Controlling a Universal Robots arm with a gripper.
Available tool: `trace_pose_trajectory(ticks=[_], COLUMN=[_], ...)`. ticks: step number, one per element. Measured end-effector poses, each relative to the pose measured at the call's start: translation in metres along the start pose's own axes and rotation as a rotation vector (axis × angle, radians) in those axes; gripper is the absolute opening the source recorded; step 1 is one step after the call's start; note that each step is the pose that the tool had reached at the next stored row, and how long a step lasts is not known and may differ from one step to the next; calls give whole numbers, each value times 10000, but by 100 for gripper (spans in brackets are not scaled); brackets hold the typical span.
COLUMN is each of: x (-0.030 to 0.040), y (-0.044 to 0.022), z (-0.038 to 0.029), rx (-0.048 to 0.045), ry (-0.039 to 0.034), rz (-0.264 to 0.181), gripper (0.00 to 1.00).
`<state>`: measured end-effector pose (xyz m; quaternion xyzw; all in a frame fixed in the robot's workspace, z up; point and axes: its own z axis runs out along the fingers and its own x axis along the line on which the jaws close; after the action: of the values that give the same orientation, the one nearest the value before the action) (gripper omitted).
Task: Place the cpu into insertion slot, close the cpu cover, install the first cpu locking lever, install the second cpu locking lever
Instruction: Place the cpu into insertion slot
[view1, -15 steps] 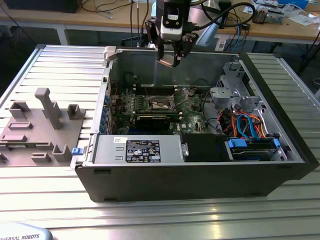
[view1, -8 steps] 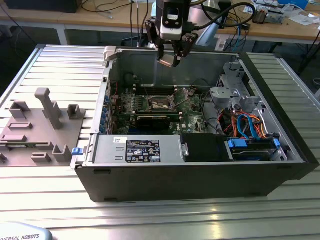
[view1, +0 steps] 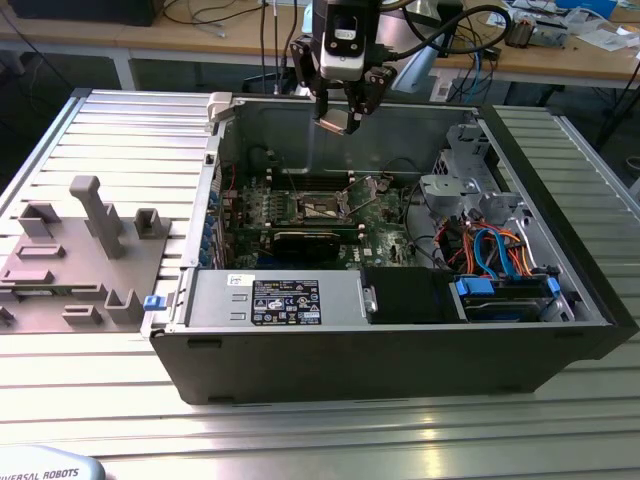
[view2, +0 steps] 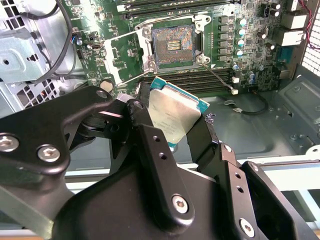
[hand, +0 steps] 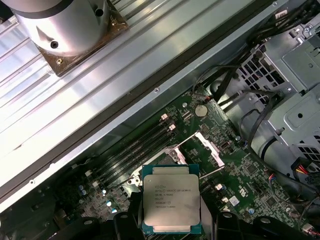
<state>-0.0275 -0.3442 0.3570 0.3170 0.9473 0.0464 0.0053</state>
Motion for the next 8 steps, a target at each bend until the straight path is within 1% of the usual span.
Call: trace_pose_trajectory(ticks=[8], x=[0], y=[0], z=[0], rx=[-1], ry=[-4], rz=[43], gripper=[54])
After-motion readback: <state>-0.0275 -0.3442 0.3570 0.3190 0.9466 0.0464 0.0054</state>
